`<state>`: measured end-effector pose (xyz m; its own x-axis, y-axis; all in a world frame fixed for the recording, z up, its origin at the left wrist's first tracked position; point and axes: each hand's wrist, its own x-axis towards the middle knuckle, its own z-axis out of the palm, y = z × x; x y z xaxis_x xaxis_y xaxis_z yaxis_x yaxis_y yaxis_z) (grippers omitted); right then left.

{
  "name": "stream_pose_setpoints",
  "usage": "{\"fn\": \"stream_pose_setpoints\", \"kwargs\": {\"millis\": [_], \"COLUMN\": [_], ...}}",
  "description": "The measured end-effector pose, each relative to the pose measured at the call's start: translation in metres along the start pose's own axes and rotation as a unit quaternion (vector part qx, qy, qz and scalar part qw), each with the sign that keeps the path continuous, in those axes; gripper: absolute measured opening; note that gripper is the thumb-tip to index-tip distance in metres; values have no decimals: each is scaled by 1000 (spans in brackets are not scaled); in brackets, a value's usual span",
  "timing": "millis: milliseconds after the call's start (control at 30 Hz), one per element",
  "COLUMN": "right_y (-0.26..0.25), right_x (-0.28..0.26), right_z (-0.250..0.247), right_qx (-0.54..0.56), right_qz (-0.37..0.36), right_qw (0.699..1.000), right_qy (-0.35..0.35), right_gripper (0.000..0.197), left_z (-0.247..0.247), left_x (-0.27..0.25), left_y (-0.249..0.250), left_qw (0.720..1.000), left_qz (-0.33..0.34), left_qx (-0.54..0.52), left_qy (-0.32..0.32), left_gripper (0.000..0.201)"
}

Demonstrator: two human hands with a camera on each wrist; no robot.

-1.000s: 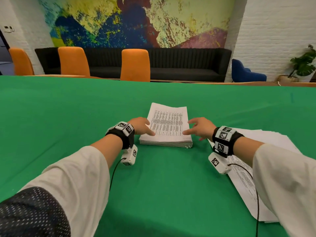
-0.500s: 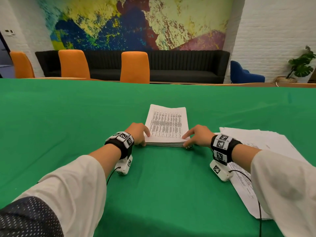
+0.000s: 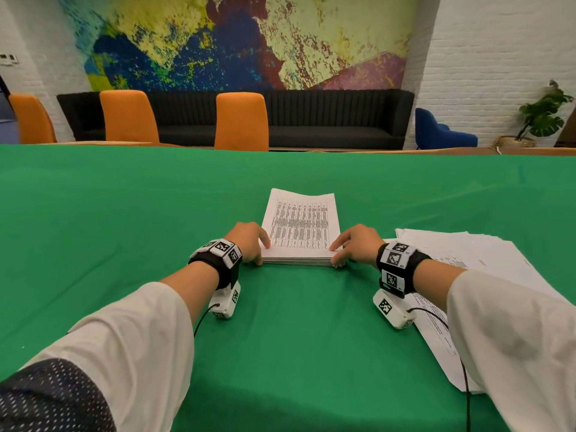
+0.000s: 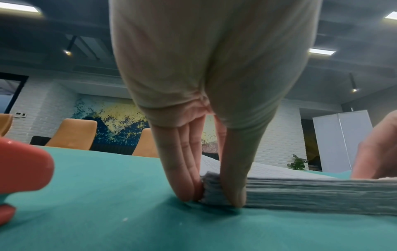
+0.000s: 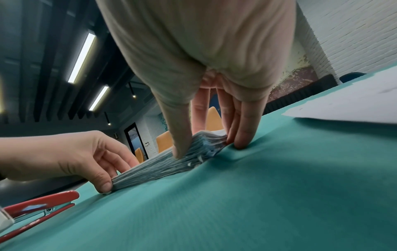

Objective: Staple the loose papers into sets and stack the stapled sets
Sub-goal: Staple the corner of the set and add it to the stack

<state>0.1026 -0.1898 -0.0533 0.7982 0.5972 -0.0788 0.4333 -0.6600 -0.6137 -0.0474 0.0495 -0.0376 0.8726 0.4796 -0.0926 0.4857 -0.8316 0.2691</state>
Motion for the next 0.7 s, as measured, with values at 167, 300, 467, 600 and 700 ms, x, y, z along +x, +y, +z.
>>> {"fn": "stream_pose_setpoints", "kwargs": {"millis": [167, 300, 467, 600, 700], "right_y": [-3, 2, 42, 91, 122], "right_x": [-3, -15, -35, -51, -64], "right_z": [-1, -14, -82, -115, -130], "right_qx": [-4, 24, -58, -196, -230], "right_qz": [6, -12, 48, 179, 226], "right_qw": [1000, 1000, 997, 963, 946], "right_qy": [-4, -14, 3, -42, -30], "right_gripper": [30, 57, 55, 73, 98], "left_z": [2, -4, -41, -53, -48], "left_x": [-1, -6, -29, -53, -64], "left_y": [-1, -9, -38, -63, -70], "left_qw": [1000, 1000, 1000, 995, 991], "left_qz": [-4, 14, -14, -50, -52], "left_qx": [-16, -24, -1, 91, 124], "left_qy": [-8, 2, 17, -10, -9], "left_gripper": [45, 63, 53, 44, 45]}}
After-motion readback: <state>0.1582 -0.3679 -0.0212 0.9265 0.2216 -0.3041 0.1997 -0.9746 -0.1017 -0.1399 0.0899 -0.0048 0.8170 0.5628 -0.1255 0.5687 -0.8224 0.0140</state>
